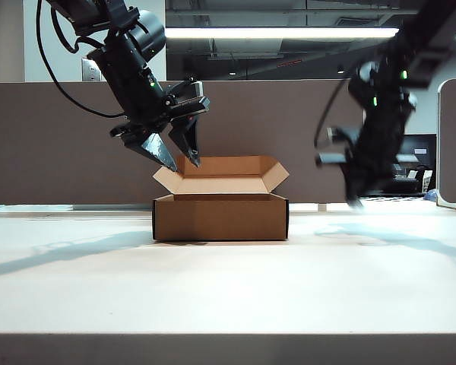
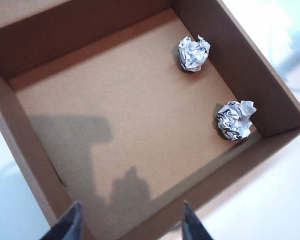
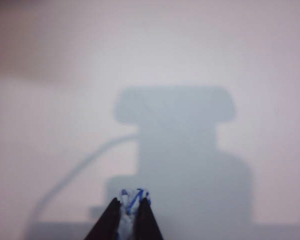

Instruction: Pick up all the paper balls on the table and put them in the paper box.

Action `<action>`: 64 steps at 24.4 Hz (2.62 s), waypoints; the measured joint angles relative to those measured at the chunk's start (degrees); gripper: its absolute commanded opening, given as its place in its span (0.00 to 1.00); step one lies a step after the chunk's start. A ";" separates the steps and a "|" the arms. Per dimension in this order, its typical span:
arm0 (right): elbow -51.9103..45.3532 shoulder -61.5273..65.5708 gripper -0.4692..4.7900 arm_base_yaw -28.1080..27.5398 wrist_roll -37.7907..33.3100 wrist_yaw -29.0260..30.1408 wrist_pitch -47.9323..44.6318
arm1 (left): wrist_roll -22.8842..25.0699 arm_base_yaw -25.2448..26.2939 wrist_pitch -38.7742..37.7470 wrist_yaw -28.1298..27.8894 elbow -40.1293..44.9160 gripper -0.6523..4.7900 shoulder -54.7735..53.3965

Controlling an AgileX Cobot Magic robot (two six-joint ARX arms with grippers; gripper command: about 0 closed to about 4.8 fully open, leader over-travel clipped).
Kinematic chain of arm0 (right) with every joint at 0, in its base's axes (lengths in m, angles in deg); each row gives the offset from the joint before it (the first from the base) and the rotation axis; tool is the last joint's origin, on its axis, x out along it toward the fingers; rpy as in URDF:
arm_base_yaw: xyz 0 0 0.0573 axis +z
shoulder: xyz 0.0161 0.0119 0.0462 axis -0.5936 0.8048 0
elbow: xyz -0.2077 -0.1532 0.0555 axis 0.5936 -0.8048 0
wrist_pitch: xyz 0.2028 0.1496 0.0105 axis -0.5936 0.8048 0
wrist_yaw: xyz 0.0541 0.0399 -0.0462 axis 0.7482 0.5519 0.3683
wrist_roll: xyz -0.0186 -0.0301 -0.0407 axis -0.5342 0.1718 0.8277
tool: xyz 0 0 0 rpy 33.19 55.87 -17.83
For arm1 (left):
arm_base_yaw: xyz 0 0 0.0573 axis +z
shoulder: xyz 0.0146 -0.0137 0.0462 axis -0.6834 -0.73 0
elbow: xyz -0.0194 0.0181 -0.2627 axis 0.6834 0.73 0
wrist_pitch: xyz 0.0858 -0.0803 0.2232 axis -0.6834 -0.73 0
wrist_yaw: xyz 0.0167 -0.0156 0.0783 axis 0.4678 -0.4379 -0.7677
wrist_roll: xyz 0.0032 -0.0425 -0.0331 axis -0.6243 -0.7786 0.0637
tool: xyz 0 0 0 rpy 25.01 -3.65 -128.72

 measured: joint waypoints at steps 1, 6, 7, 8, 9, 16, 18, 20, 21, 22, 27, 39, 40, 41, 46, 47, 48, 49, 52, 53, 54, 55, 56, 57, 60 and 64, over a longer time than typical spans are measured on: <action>1.90 -0.52 0.13 0.02 -0.87 2.49 0.46 | 0.00 0.00 0.02 0.00 0.00 0.57 0.00; 10.58 -1.62 0.13 1.99 -6.16 18.43 0.55 | 0.00 0.00 -0.02 0.00 0.00 0.57 0.00; 11.50 -1.64 0.13 2.93 -6.64 20.79 0.13 | 0.00 0.00 -0.02 0.00 0.00 0.57 0.00; 12.00 -1.62 0.13 3.69 -6.84 21.92 0.04 | 0.00 -0.02 0.04 0.00 0.00 0.57 0.00; 12.11 -1.60 0.13 4.81 -6.93 22.47 -0.02 | 0.00 -0.02 0.02 0.00 0.00 0.57 0.00; 11.98 0.20 0.32 8.44 -7.10 25.70 0.66 | 0.00 0.15 0.24 -0.02 0.00 0.57 0.00; 11.91 0.90 0.37 8.61 -7.15 25.88 1.33 | 0.00 0.20 0.48 -0.02 0.00 0.57 0.00; 11.72 1.03 0.39 8.92 -7.15 25.88 2.43 | 0.00 0.13 0.48 0.09 0.00 0.56 0.00; 11.76 0.94 0.41 8.98 -7.15 25.92 1.95 | 0.02 0.11 0.57 0.28 0.00 0.56 0.02; 11.78 0.92 0.43 8.96 -7.13 26.05 1.86 | 0.02 0.11 0.68 0.57 0.00 0.56 0.02; 11.78 0.92 0.62 8.96 -7.15 26.80 2.49 | 0.02 0.13 0.92 1.51 0.00 0.56 0.02; 11.61 -2.82 0.58 8.98 -2.91 27.82 3.65 | 0.02 0.09 -1.03 1.49 0.13 0.33 5.03; 11.61 -4.31 0.49 8.98 -1.88 27.21 3.63 | 0.00 0.09 -1.05 1.49 0.13 0.32 6.40; 11.61 -5.88 0.35 8.98 -1.44 26.49 3.65 | 0.02 0.07 -1.25 1.49 0.11 0.32 8.28; 11.61 -14.93 0.16 9.16 -0.07 26.25 11.15 | 1.99 0.00 -8.85 4.13 -0.33 0.22 18.99; 11.61 -16.66 0.16 9.27 0.02 26.27 13.18 | 2.38 -0.04 -11.76 4.33 -0.24 0.21 20.90; 11.56 -18.03 0.13 9.31 0.07 26.23 14.53 | 2.67 -0.15 -13.94 4.33 0.07 0.20 22.43; 11.47 -19.85 0.12 9.35 0.44 26.21 15.93 | 2.82 -0.42 -16.15 4.33 0.85 0.19 24.46; 11.47 -26.45 0.11 9.46 0.46 24.52 21.73 | 2.67 -0.76 -19.61 4.44 4.48 0.15 33.14; 11.50 -30.40 0.11 9.46 0.50 22.47 26.29 | 2.58 -0.74 -19.67 4.52 5.60 0.11 37.22; 11.32 -32.63 0.11 9.46 0.63 21.68 28.65 | 2.58 -0.74 -19.98 4.35 6.49 0.11 39.98; 10.80 -34.71 0.11 9.42 0.79 21.27 30.69 | 2.54 -1.01 -20.59 3.87 7.56 0.11 42.73; 9.18 -38.14 0.11 9.40 1.14 21.03 33.07 | 2.14 -2.36 -21.86 2.60 9.55 0.11 47.08; 6.88 -41.07 0.11 9.57 1.55 20.76 34.32 | 1.92 -3.58 -22.58 1.36 11.43 0.11 50.25; -3.93 -54.49 0.11 9.66 1.73 19.80 35.91 | 0.94 -4.52 -25.35 -1.70 18.18 0.11 60.48; -17.07 -72.37 0.10 9.77 1.75 16.39 35.21 | -1.77 -5.11 -25.70 -4.85 29.59 0.11 76.89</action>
